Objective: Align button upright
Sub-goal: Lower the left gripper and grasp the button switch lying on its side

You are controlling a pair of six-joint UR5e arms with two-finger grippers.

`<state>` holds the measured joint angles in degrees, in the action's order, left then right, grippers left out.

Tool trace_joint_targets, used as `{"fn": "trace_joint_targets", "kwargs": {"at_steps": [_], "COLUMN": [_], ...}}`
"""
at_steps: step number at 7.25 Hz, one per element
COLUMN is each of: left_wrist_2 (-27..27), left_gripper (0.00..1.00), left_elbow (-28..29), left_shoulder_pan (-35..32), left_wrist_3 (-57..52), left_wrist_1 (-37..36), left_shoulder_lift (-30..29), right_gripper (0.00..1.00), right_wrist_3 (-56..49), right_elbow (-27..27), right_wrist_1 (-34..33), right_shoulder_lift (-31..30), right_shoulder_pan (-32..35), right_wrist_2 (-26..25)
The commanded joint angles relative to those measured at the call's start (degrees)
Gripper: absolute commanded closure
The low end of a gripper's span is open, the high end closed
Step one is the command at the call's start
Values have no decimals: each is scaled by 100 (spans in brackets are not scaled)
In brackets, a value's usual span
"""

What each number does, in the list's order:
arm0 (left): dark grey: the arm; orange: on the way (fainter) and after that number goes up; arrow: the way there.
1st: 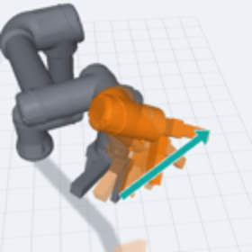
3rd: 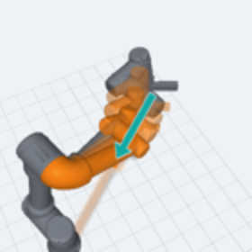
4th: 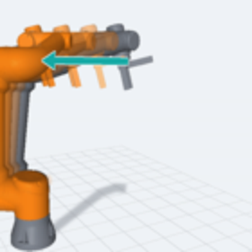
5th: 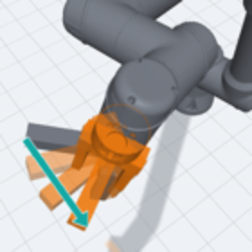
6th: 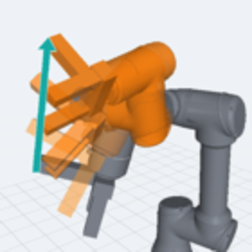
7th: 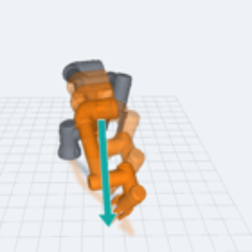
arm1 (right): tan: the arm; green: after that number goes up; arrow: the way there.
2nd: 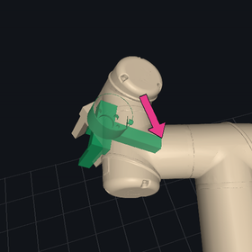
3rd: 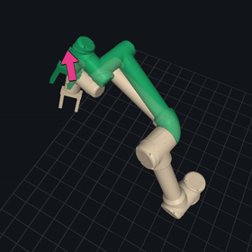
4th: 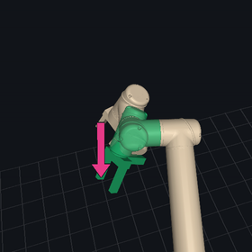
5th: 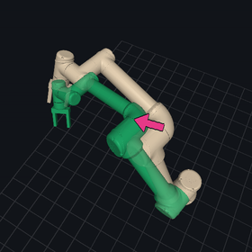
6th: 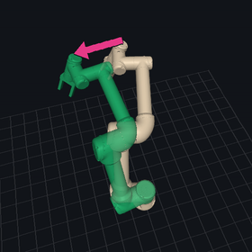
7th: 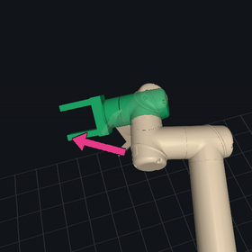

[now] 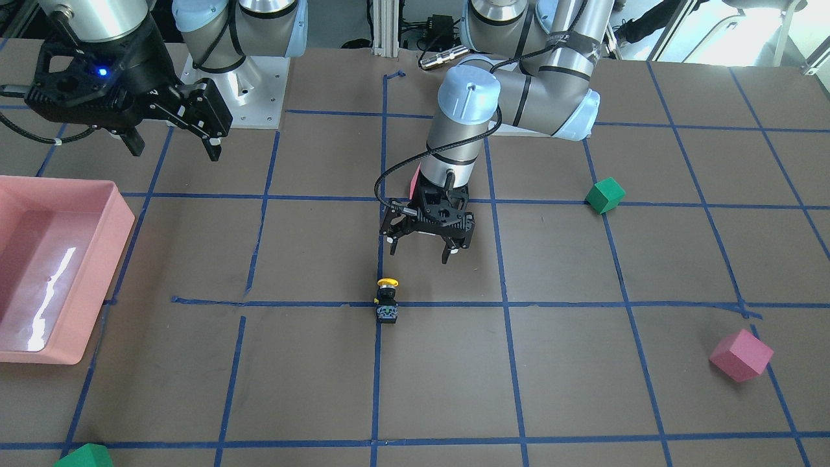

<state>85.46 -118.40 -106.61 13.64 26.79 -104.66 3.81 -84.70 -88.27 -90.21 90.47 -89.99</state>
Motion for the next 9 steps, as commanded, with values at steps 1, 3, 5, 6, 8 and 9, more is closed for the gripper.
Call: {"fn": "trace_joint_targets", "kwargs": {"at_steps": [1,3,5,6,8,9], "left_wrist_2": [-47,-56,-265,-276,-285,-293], "left_gripper": [0,0,0,0,0,0], "left_elbow": [264,335,344,344,335,335], "left_shoulder_pan": [0,0,0,0,-35,-43], "left_wrist_3": [138,156,156,156,156,156], "left_wrist_1": [-51,-321,-551,-621,-692,-710], "left_shoulder_lift": [-458,-765,-968,-1012,-1092,-1153], "right_gripper": [0,0,0,0,0,0], "right_wrist_3": [-3,5,14,14,14,14], "right_elbow": [85,16,-2,-11,-29,-29], "right_wrist_1": [-15,-6,-6,2,11,11], "right_shoulder_lift": [-31,-23,-14,-14,-5,-5], "right_shoulder_pan": [102,111,111,111,111,111], "right_wrist_2": [-19,8,-1,-1,-1,-1]}}
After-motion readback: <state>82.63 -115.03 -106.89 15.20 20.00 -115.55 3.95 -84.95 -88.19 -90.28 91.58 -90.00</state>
